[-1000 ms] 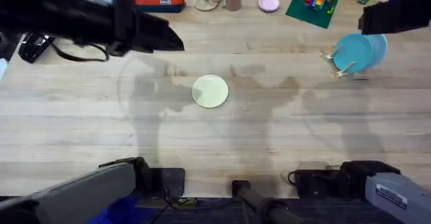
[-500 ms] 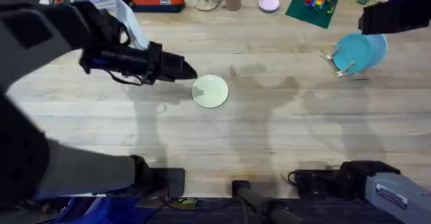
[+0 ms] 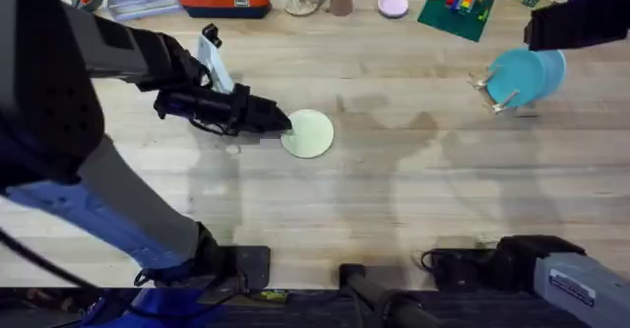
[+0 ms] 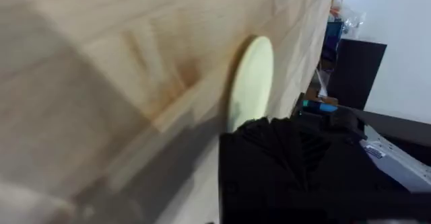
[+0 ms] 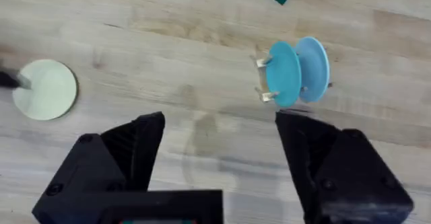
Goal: Pick up the plates from the table one by one and place each into a slot on the dish rack.
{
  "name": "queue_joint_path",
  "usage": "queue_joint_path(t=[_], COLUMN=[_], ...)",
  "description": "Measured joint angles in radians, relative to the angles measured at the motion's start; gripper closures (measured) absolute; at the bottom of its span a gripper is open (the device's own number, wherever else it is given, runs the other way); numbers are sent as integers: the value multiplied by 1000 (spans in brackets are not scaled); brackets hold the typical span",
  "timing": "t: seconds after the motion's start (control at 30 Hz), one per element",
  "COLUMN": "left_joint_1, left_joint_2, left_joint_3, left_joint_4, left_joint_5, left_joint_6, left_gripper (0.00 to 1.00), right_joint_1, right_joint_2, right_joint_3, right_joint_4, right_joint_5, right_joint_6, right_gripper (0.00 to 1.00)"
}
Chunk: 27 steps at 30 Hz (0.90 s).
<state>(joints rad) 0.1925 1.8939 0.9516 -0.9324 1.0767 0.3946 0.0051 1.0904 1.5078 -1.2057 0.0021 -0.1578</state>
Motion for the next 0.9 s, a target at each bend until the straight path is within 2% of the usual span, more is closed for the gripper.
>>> queue_joint_path(t=[0.17, 0.4, 0.9], left_joint_1=[0, 0, 0], left_joint_2=[58, 58, 58], left_joint_3=[0, 0, 0], left_joint_4=[21, 36, 40], left_joint_5=[-13, -37, -40], left_joint_6=[17, 10, 3], left_gripper=[960, 960, 961], right_joint_1=[0, 0, 0], right_joint_2=[0, 0, 0], right_joint_3=[0, 0, 0], right_joint_4=[0, 0, 0], right_joint_5=[0, 0, 0], right_joint_6=[0, 0, 0], right_gripper=[8, 8, 7])
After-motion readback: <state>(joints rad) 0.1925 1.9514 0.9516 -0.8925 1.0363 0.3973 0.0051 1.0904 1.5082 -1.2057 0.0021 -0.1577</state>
